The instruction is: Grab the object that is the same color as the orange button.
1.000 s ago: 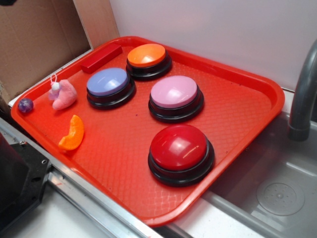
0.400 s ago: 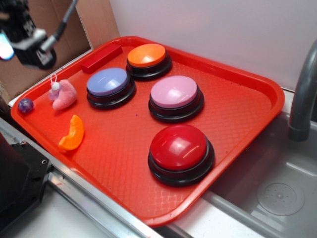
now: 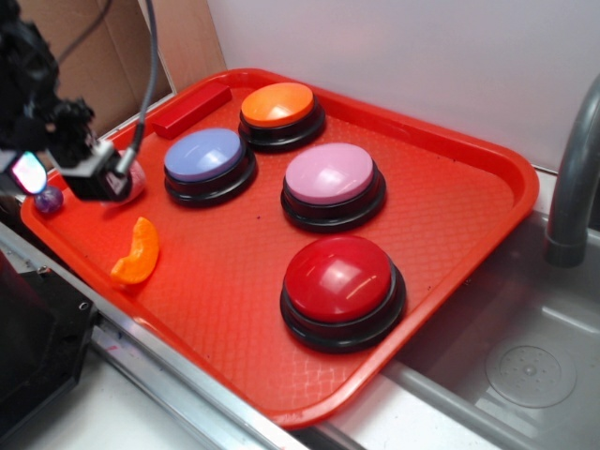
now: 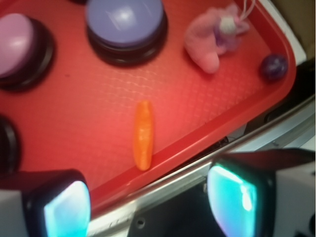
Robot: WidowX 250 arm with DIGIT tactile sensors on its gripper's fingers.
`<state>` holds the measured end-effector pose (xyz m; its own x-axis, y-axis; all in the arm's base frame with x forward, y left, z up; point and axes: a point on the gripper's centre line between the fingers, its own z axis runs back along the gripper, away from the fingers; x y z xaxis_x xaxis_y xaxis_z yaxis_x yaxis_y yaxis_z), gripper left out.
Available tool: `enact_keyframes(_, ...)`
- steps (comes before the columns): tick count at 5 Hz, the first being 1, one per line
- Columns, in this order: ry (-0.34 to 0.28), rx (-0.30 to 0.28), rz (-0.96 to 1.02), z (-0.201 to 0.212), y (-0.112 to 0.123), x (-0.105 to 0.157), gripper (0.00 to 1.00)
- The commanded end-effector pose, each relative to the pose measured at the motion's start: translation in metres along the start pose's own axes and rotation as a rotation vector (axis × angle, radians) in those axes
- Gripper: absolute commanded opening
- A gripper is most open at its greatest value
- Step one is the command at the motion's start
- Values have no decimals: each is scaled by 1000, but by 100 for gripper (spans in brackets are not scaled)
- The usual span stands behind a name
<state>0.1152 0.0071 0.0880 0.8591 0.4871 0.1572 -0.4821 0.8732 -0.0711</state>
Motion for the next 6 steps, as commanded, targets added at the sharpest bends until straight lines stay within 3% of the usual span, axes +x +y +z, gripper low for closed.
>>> enact_keyframes(1,-3,52,63,-47,1,11,100)
enact_keyframes(4,-1,86,-42,-91,-17,3,100)
enact_keyframes(5,10,74,-42,-92,-15,3,13)
enact_keyframes(6,3,56,-35,-86,-14,5,0)
